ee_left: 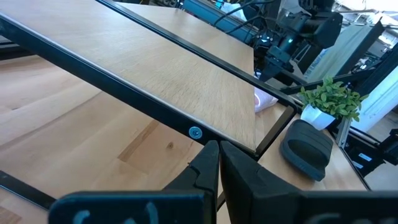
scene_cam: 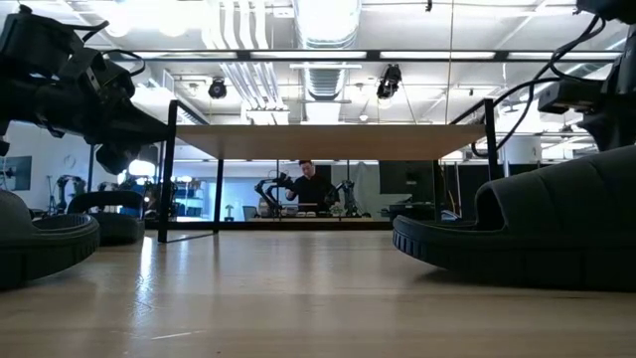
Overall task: Pick and place slides into the shelf
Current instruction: Move the bottom pink slides to the center of the table
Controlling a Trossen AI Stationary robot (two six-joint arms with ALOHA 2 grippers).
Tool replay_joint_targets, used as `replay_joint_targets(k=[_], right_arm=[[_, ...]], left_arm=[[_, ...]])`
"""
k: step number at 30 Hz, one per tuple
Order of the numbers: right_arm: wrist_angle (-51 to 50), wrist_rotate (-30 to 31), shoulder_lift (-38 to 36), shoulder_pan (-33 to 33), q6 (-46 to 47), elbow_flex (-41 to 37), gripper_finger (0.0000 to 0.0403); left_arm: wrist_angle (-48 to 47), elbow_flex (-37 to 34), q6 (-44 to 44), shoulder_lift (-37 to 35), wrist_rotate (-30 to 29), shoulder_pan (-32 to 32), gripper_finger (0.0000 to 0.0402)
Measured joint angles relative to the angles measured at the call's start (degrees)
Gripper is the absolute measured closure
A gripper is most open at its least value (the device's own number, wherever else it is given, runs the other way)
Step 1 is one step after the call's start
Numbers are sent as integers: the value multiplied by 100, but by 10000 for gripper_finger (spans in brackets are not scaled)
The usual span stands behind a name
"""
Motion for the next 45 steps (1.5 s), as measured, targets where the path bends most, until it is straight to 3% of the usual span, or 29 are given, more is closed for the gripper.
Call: replay_joint_targets(k=[13, 19, 32, 40, 45], right_arm=[[393, 9, -17, 2, -326, -163, 389], [391, -264, -143, -2, -1141, 145, 393], [296, -262, -420, 0, -2420, 1220, 394], [997, -362, -396, 2, -2497, 1395, 394], [1550, -216, -23, 2, -1759, 1346, 394]], left_arm=[[2, 0, 0, 3, 0, 0, 402], [2, 0, 0, 4, 0, 0, 402], [1, 0, 0, 5, 0, -1, 402], [0, 1, 0, 6, 0, -1, 402], [2, 2, 0, 6, 0, -1, 402]])
